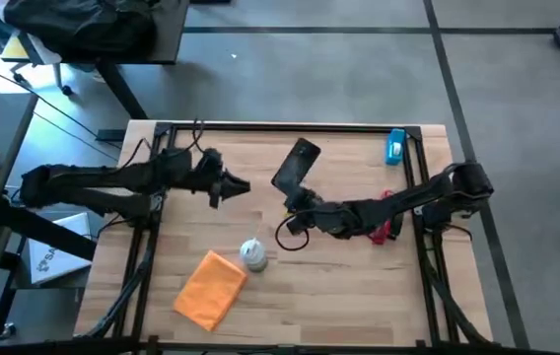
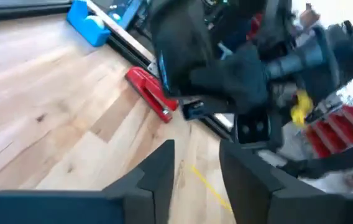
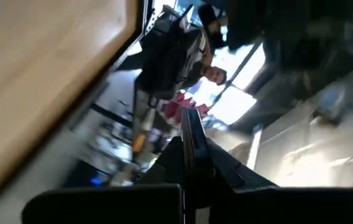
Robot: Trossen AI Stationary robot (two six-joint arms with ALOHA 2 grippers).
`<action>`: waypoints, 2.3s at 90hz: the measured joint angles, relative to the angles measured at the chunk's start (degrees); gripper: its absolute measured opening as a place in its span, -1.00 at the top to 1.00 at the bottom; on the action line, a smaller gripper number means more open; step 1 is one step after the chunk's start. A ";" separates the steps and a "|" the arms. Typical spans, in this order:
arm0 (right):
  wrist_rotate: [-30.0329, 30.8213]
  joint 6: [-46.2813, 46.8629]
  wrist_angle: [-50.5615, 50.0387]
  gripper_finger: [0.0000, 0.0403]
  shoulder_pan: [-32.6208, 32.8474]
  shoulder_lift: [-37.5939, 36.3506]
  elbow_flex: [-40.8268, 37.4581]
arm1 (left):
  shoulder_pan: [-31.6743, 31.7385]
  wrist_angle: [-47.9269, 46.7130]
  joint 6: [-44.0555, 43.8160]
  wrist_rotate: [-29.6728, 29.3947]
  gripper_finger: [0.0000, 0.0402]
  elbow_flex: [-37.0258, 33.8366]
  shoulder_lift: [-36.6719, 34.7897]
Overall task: Apply microfiber cloth
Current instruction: Spray the cellphone using the spray bottle
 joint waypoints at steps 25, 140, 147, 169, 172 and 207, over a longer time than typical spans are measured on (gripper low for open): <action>-4.92 -4.96 7.27 1.00 0.42 0.79 0.07 | 2.63 2.53 -0.83 10.03 0.23 0.00 3.13; -10.79 -6.79 10.63 1.00 1.47 0.84 0.17 | 1.30 30.85 -10.66 22.04 0.15 0.07 18.81; -10.81 -6.81 10.64 1.00 1.68 0.84 0.17 | 1.30 30.84 -10.52 22.72 0.20 0.07 18.81; -10.79 -6.81 10.87 1.00 2.16 0.82 0.17 | 1.30 30.60 -9.55 23.00 0.56 0.07 18.81; -10.79 -6.81 10.89 1.00 2.16 0.81 0.17 | 1.30 30.56 -9.56 22.99 0.61 0.07 18.81; -10.79 -7.67 9.49 0.81 2.19 0.77 0.20 | 1.32 30.10 -8.94 22.96 0.91 0.00 18.85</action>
